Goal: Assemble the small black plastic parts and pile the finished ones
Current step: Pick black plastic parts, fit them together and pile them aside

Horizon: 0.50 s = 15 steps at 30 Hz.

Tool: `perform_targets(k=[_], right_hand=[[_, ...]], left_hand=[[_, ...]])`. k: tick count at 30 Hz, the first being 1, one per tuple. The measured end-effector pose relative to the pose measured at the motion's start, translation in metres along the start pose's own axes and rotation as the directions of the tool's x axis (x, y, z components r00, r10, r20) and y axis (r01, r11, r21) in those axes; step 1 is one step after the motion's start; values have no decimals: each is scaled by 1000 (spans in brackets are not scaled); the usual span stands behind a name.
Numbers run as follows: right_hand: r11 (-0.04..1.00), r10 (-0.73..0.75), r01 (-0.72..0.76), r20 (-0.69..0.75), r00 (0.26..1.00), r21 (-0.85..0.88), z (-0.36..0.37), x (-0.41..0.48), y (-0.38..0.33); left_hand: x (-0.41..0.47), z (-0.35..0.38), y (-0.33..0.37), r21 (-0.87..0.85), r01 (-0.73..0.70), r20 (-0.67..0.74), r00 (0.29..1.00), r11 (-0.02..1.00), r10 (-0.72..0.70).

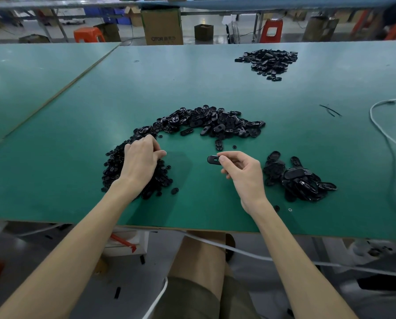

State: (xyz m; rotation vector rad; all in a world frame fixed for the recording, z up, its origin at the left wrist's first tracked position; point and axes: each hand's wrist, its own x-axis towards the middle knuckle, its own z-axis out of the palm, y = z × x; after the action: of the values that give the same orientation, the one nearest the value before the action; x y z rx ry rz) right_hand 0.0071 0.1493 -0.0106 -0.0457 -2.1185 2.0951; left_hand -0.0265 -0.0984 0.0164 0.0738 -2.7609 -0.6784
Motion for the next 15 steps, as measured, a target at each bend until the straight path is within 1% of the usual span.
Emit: perform_targets(k=[2,4,6,8,9,10,12,15], right_hand=[[1000,3,-3,-1,1000,1,0,0,0],[1000,4,-4,-3,1000,1,0,0,1],[1000,3,-3,-13,1000,3,-1,0,1],[1000,-1,1,-19,1000,3,0,0,1],[1000,-3,3,-23,1000,5,0,0,1],[1000,-4,4,-29,1000,10,0,0,1],[1000,-4,5,-40,999,22,0,0,1],[1000,-9,10,-55,998,23,-1,0,2]], left_hand=[[-3,3,8,-133,9,14,1000,991,-7],[-7,5,20,-341,43,48,998,939,-28],[-10,10,35,-541,66,98,995,838,-15],[-16,18,51,-716,93,139,990,692,10],[-19,23,59,-770,92,135,991,632,21],[-21,28,66,-798,78,118,993,597,28],[-26,40,78,-822,57,88,996,566,27],[-31,55,87,-862,101,100,995,496,-28]])
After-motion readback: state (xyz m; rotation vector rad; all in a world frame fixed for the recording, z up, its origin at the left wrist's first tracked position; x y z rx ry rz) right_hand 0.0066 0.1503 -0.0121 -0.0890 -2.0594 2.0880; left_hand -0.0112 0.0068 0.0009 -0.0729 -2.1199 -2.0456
